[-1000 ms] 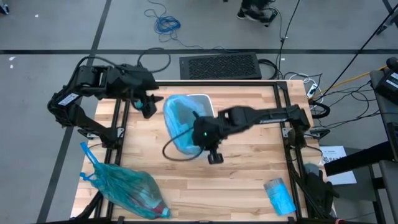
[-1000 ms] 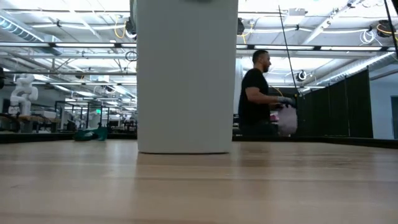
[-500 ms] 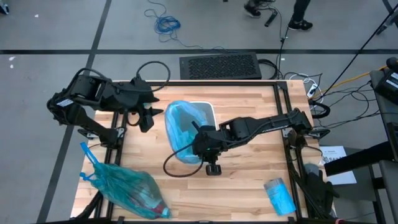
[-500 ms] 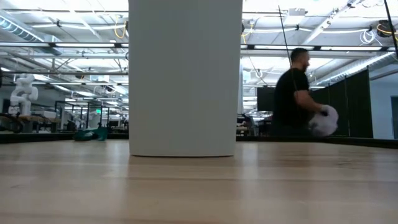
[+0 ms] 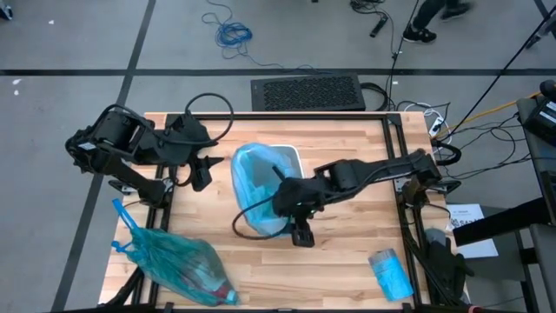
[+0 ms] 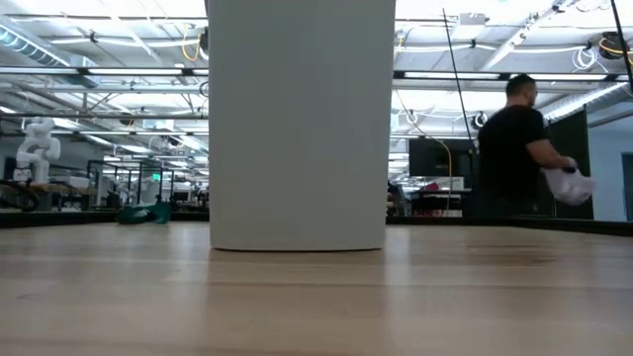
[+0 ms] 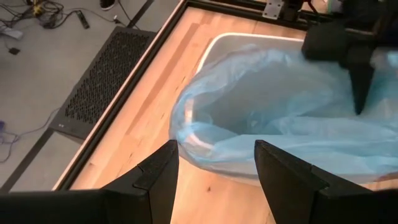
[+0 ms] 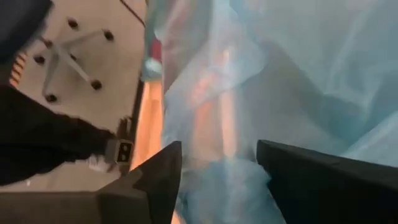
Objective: Place trash/remove bag and relplace
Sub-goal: Insert the new blue trash bag into the white trash bin
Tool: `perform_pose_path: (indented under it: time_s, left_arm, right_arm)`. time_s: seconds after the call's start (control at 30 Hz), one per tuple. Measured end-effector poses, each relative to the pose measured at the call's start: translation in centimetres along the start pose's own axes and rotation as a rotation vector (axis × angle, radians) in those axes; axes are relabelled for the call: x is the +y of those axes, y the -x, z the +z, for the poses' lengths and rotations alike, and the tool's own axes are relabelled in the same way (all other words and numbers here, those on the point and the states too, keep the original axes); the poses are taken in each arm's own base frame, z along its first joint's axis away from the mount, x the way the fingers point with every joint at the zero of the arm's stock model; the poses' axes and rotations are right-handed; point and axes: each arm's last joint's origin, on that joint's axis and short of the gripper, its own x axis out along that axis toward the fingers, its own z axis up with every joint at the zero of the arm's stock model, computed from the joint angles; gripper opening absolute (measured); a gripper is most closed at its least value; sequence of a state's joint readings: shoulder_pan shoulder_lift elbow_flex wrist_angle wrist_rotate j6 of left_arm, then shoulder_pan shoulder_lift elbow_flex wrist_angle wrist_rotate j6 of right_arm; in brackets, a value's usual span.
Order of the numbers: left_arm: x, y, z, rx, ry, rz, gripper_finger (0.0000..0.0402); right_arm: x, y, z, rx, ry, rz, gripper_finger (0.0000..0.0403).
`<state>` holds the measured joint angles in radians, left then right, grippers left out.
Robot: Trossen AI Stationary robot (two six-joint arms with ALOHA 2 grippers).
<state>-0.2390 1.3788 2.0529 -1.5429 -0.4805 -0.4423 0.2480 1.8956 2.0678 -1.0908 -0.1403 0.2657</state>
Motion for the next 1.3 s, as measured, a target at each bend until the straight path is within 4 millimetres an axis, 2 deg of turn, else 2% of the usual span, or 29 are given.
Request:
perform_pose_path:
  time_s: [0.2,0.53,0.7,0.87,0.93,1.1,1.3]
  left_arm:
    - [0.0,0.0,0.0,0.000,0.006,0.000,0.0205]
    - [-0.6,0.0,0.2,-0.026,0.026,-0.026,0.0205]
    - [-3.8,-1.0,1.0,-0.075,-0.053,-0.115,0.0205]
    - [-8.2,-3.8,0.9,-0.024,-0.204,-0.150,0.0205]
    - [-9.4,-4.8,0.6,0.008,-0.245,-0.141,0.0205]
    - [-10.8,-5.9,0.2,0.017,-0.332,-0.090,0.0205]
    - [-11.5,-6.0,-0.1,0.042,-0.489,-0.153,0.0205]
  right_arm:
    - [-0.1,3.2,0.4,-0.120,-0.010,-0.010,0.0214]
    - [-0.1,7.0,0.0,-0.218,-0.018,-0.075,0.0215]
    - [-0.9,9.0,-0.1,-0.292,-0.028,-0.224,0.0215]
    - [-2.7,10.4,0.0,-0.328,-0.057,-0.319,0.0215]
    - [-4.0,10.6,0.0,-0.311,-0.084,-0.350,0.0215]
    - [-7.2,11.4,-0.1,-0.287,-0.154,-0.421,0.0215]
    - [-9.2,12.0,0.0,-0.286,-0.167,-0.435,0.0215]
